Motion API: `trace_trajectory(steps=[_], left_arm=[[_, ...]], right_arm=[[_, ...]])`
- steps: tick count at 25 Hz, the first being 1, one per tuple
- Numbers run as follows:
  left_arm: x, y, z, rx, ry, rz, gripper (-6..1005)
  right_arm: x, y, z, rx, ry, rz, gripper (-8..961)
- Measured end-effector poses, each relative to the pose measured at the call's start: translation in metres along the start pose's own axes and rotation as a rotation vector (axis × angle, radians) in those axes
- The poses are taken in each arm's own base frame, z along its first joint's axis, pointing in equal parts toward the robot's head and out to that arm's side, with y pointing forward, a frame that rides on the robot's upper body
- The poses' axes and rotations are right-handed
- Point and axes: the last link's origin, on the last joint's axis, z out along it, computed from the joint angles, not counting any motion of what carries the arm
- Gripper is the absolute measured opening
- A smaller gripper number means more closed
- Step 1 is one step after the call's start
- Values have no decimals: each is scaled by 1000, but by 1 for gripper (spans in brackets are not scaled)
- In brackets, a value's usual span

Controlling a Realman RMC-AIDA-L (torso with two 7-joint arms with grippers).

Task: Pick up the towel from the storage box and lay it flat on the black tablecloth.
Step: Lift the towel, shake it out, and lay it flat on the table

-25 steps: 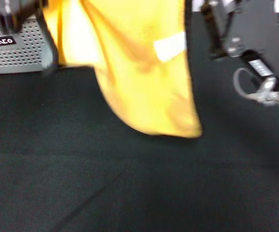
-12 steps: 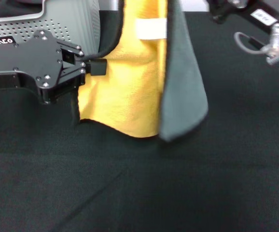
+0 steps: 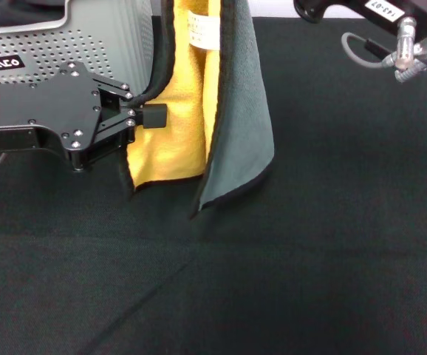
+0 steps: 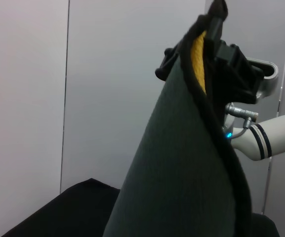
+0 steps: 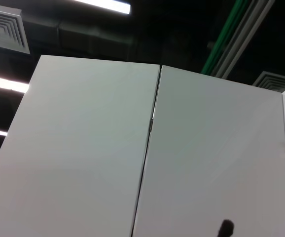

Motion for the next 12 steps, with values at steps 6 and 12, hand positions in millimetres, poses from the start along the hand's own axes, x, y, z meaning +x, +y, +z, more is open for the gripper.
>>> trace_trajectory(steps=[6,12], left_arm=[[-6,-4,3,-3,-10,-14,60],[-12,-6,5,-10,-32,-23,85]], right_arm=[[-6,-5,0,16,-19,-21,25],[-14,-8,2,21,-42,-44,28]])
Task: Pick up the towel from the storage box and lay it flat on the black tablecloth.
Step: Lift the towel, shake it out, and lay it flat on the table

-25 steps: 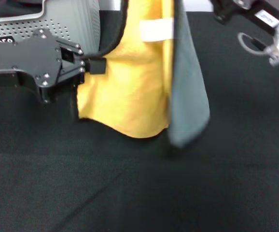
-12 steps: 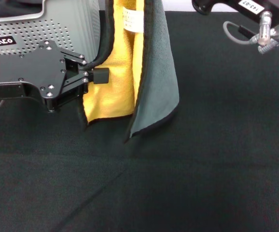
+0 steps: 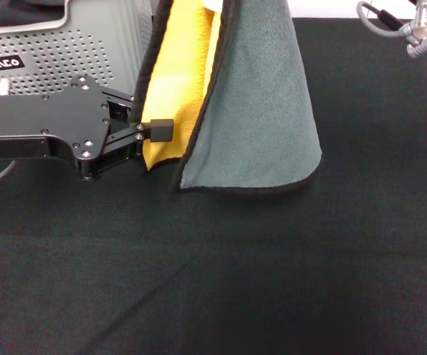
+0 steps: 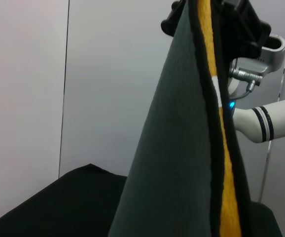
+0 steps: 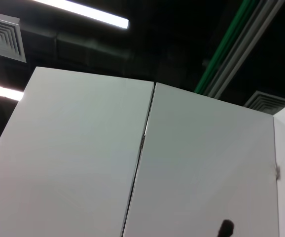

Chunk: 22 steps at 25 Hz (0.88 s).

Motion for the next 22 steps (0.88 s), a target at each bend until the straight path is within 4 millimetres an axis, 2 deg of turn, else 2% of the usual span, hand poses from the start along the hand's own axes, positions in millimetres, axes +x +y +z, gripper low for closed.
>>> trace_trajectory(steps=[22], left_arm=[[-18,2,4,-21,-3,-26,94]], right_arm=[[-13,-4,2,7,-46,-39,38]])
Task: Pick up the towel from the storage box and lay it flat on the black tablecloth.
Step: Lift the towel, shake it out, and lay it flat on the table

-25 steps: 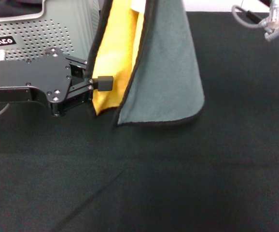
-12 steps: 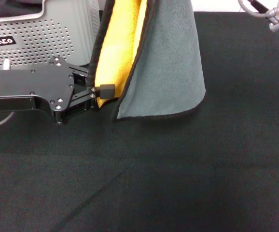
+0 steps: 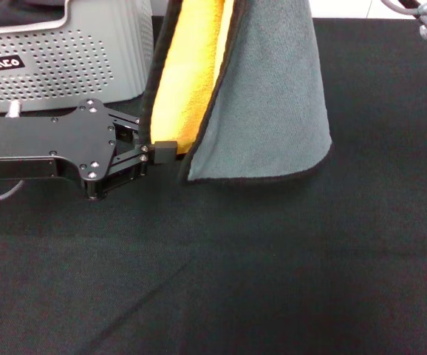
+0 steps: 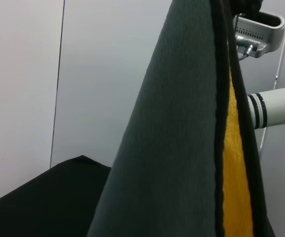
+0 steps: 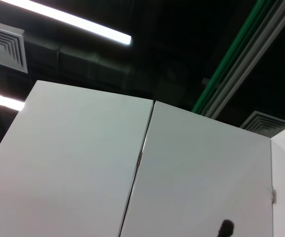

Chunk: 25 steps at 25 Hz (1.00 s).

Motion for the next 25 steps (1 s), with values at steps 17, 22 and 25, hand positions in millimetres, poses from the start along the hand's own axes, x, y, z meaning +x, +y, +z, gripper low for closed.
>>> trace_trajectory(steps=[17,22,25], left_arm=[[-3,-3,1,-8,8,-9,91],[-5,-5,3,-19,-23,-31,73],[-5,-6,4,-21,-33,-42,54]], right_arm=[[-1,0,0,2,-8,-11,46],[0,1,-6,18,-1,-7,48],[1,2,-11,32,4,-5,49]])
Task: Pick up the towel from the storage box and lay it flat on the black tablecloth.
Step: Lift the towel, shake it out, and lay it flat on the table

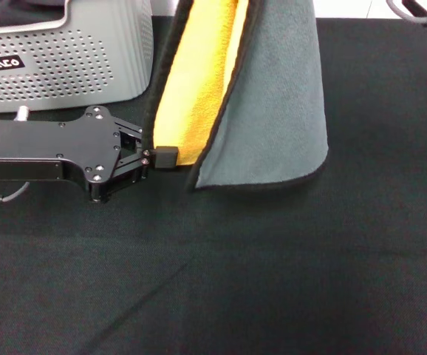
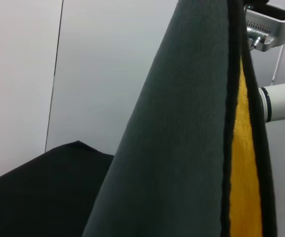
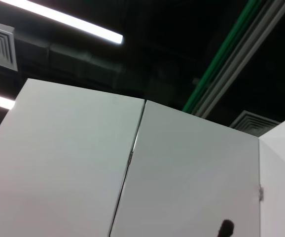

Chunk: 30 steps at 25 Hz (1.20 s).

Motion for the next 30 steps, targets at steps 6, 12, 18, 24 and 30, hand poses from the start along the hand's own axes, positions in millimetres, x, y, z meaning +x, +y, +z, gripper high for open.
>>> trace_trajectory(steps=[6,12,18,24,30], left_arm=[[5,-1,-10,15,22,-1,17],[13,6,-40,11,58,9,17],[20,15,-60,-41,41,27,17],[35,19,-65,-120,41,51,18],[52,29,-63,-249,1,91,18]], right_arm=[[2,3,-21,55,24,12,52],[3,10,-55,124,85,63,55],[9,30,-83,115,162,181,57],[0,56,-110,92,147,244,60],[-15,78,-136,86,97,279,63]])
